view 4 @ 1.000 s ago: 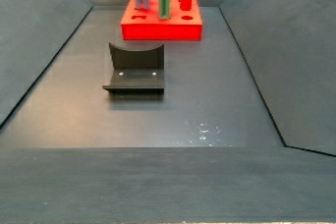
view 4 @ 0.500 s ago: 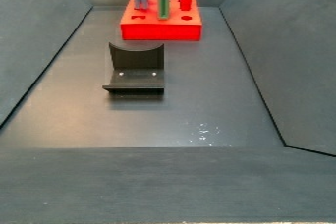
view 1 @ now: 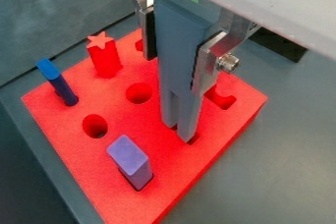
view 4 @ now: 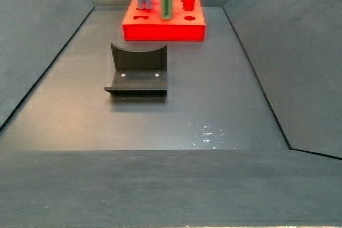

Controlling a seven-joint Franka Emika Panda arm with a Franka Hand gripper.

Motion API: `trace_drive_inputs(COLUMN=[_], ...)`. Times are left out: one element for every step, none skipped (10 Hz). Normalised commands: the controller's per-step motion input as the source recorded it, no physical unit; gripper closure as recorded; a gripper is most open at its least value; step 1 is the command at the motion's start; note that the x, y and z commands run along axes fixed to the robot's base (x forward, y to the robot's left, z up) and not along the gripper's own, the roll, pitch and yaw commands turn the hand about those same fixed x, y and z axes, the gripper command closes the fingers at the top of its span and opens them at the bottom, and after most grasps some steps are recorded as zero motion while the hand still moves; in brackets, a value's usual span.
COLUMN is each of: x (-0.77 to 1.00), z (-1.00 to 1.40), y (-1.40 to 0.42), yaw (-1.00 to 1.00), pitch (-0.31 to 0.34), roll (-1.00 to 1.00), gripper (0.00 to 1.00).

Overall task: Pick up the double-square object. Move up. Rotate the double-square object. Place the double-square object on the fixture. Regrasp the double-square object. Move to above the board. Insert the double-square object.
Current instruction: Insert the double-square object.

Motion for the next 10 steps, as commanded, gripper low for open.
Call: trace_drive_inputs(x=[0.15,0.34,0.54,0.36,0.16,0.07,0.13,0.00,-0.05,0.00], z=[-0.10,-0.24,-0.34,-0.33,-0.29,-0.33,-0.40,-0.27,0.00,0.00], y=[0.06,0.03,0.01,0.00,0.00,0.00,0.00,-0.05,0.00,0.00], yaw=[-0.11,-0.15,-0.21,-0.12,-0.08,-0.09,-0.06,-0.03,0.00,0.00], pitch=[-0.037,-0.013,-0.011,0.000,-0.003,-0.004,0.000,-0.094,-0.076,0.000], roll=[-0.03,0.00,0.00,0.02,0.03,0.08,0.14,0.10,0.00,0.00], gripper=[1.00,1.00,1.00,1.00,1.00,1.00,1.00,1.00,1.00,1.00])
